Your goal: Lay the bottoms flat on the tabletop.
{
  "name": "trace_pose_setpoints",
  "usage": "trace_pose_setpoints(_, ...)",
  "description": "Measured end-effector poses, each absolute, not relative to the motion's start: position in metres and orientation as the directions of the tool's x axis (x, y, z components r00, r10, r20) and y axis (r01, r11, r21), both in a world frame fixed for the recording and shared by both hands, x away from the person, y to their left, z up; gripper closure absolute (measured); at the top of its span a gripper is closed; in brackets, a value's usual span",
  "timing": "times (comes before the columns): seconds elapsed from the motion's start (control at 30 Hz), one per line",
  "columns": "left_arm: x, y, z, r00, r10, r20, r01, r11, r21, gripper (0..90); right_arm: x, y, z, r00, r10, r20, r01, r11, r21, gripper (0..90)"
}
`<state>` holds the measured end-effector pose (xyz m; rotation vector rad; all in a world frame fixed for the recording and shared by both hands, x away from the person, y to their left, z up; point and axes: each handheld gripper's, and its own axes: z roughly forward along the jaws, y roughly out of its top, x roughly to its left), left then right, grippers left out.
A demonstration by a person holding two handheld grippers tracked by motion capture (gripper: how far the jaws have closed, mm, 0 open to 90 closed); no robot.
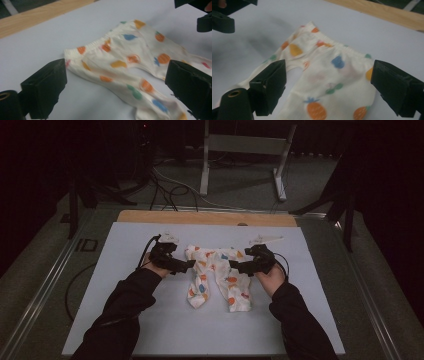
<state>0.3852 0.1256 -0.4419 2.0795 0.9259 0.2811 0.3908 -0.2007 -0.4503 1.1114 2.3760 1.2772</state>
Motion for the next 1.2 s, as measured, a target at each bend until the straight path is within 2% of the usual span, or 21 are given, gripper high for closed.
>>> trace_pose_setpoints(0.23, 0.359, 0.130, -0.450, 0.742, 0.661, -0.115, 0.500, -0.431, 0.751, 8.0, 0.364, -0.204, -0.450, -0.718, 0.677, 0.161, 0.497, 0.337, 0.800, 13.2)
trace_pose_setpoints(0.4, 0.346, 0.134, -0.462, 0.773, 0.624, -0.115, 0.485, -0.465, 0.741, 15.6, 0.341, -0.208, -0.453, -0.738, 0.660, 0.139, 0.466, 0.351, 0.812, 13.1)
trace_pose_setpoints(0.57, 0.342, 0.133, -0.480, 0.787, 0.604, -0.128, 0.491, -0.487, 0.722, 30.1, 0.322, -0.215, -0.460, -0.735, 0.668, 0.116, 0.457, 0.362, 0.812, 13.1)
trace_pose_setpoints(0.7, 0.340, 0.130, -0.492, 0.799, 0.588, -0.128, 0.491, -0.513, 0.704, 39.2, 0.312, -0.222, -0.465, -0.733, 0.666, 0.138, 0.478, 0.360, 0.801, 13.3)
trace_pose_setpoints(0.83, 0.342, 0.125, -0.503, 0.815, 0.568, -0.116, 0.482, -0.552, 0.681, 46.9, 0.302, -0.230, -0.466, -0.724, 0.678, 0.131, 0.478, 0.355, 0.804, 13.6)
trace_pose_setpoints(1.07, 0.352, 0.114, -0.514, 0.828, 0.555, -0.079, 0.461, -0.592, 0.661, 51.9, 0.294, -0.239, -0.468, -0.722, 0.681, 0.127, 0.479, 0.359, 0.801, 13.6)
trace_pose_setpoints(1.2, 0.356, 0.109, -0.517, 0.837, 0.540, -0.091, 0.456, -0.596, 0.661, 64.9, 0.293, -0.240, -0.470, -0.721, 0.681, 0.127, 0.485, 0.366, 0.794, 13.7)
